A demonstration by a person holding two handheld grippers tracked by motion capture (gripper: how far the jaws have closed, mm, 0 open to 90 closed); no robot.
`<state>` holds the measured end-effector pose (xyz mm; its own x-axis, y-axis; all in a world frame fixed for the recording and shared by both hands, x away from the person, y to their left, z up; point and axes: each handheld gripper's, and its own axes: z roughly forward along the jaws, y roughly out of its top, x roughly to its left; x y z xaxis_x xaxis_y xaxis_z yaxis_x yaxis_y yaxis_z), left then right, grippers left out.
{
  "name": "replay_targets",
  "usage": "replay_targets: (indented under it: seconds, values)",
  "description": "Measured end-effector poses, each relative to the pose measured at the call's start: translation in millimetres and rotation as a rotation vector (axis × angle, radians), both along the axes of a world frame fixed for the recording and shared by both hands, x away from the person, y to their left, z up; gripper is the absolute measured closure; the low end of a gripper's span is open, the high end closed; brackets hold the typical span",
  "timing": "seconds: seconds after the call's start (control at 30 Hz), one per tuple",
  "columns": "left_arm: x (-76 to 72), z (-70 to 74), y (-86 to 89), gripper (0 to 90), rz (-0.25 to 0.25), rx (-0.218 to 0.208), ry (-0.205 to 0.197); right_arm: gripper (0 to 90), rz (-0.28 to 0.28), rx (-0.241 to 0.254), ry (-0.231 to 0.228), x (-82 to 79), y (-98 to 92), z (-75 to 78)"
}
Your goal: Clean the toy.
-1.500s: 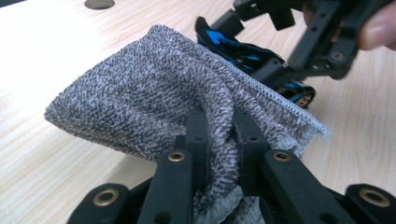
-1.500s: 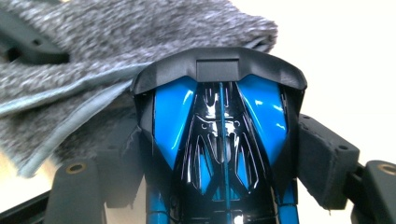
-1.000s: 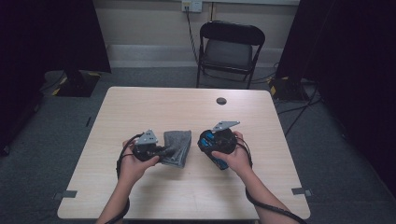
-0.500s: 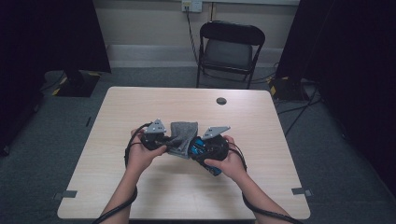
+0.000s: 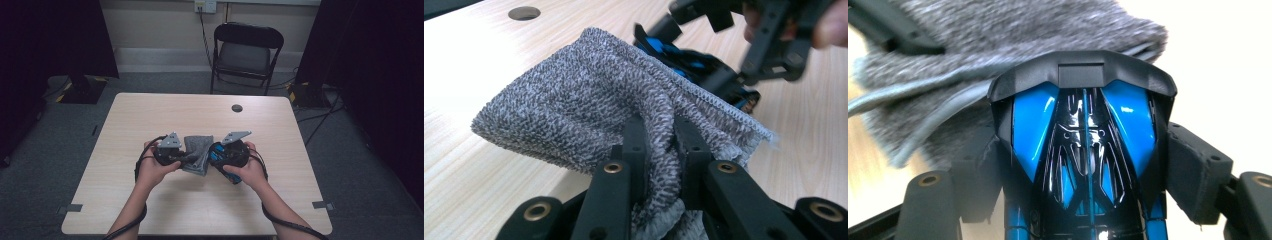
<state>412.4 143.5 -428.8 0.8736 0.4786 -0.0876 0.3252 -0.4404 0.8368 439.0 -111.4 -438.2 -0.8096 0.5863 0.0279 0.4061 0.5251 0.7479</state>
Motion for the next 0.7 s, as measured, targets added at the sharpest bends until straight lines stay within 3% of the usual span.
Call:
replay_targets:
  seconds: [0.23, 0.3, 0.43, 0.5, 0.7]
  values:
    - [-8.8, -7.6, -1.4, 78.5, -0.024, 0.002, 0.007, 25.6, -0.069, 0.006, 0.008, 8.9, -9.7, 2.3]
    - [-9.1, -9.5, 1.5, 78.3, 0.001, 0.012, 0.000, 25.6, -0.077, 0.012, 0.013, 10.3, -13.1, 3.6]
    - [-5.1, -11.8, 10.8, 77.6, 0.120, 0.035, -0.027, 25.6, -0.074, 0.029, 0.010, 9.2, -15.8, 8.9]
    - [-3.3, -11.8, 10.6, 77.6, 0.139, 0.043, -0.035, 25.6, -0.063, 0.043, 0.007, 6.9, -13.2, 13.1]
    - [-7.3, -12.4, -10.0, 77.9, 0.070, 0.041, -0.045, 25.6, -0.039, 0.033, -0.008, 5.7, -0.2, 22.5]
